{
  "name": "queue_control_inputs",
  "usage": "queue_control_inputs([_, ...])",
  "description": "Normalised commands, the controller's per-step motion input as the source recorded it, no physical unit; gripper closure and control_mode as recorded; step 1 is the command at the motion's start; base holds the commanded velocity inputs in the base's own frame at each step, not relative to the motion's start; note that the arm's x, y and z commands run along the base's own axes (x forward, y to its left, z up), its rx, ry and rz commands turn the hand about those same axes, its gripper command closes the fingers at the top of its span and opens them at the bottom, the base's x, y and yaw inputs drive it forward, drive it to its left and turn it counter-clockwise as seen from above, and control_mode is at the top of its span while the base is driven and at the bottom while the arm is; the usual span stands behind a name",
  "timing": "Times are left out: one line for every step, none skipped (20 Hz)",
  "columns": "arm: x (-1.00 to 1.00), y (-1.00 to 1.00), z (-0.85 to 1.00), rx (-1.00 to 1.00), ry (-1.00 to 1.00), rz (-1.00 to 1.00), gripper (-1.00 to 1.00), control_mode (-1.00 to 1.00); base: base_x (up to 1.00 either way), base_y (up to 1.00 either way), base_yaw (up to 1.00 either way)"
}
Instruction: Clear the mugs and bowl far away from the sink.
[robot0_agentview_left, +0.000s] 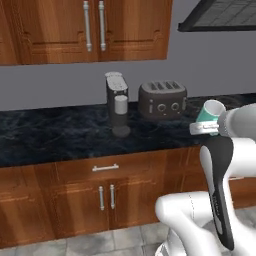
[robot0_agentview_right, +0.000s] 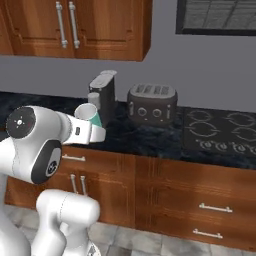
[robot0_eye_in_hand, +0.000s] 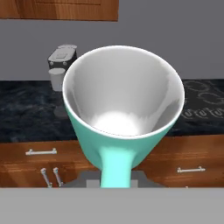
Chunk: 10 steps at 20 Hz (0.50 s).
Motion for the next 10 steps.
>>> queue_control_inputs([0.0,0.0,0.0,0.0,0.0,0.0,1.0,1.0,-0.16,0.0,-0.41])
queue_control_inputs([0.0,0.0,0.0,0.0,0.0,0.0,1.0,1.0,0.0,0.0,-0.24])
queue_control_inputs([0.0,0.0,0.0,0.0,0.0,0.0,1.0,1.0,0.0,0.16,-0.13])
queue_control_inputs([0.0,0.0,0.0,0.0,0.0,0.0,1.0,1.0,0.03,0.25,-0.07])
queue_control_inputs([0.0,0.0,0.0,0.0,0.0,0.0,1.0,1.0,0.24,0.28,-0.05])
queue_control_inputs([0.0,0.0,0.0,0.0,0.0,0.0,1.0,1.0,0.5,0.24,-0.01])
queue_control_inputs([0.0,0.0,0.0,0.0,0.0,0.0,1.0,1.0,0.66,0.15,0.0])
queue_control_inputs([0.0,0.0,0.0,0.0,0.0,0.0,1.0,1.0,0.77,0.0,0.0])
queue_control_inputs([0.0,0.0,0.0,0.0,0.0,0.0,1.0,1.0,0.69,0.0,0.0])
queue_control_inputs([0.0,0.0,0.0,0.0,0.0,0.0,1.0,1.0,0.59,0.0,0.0])
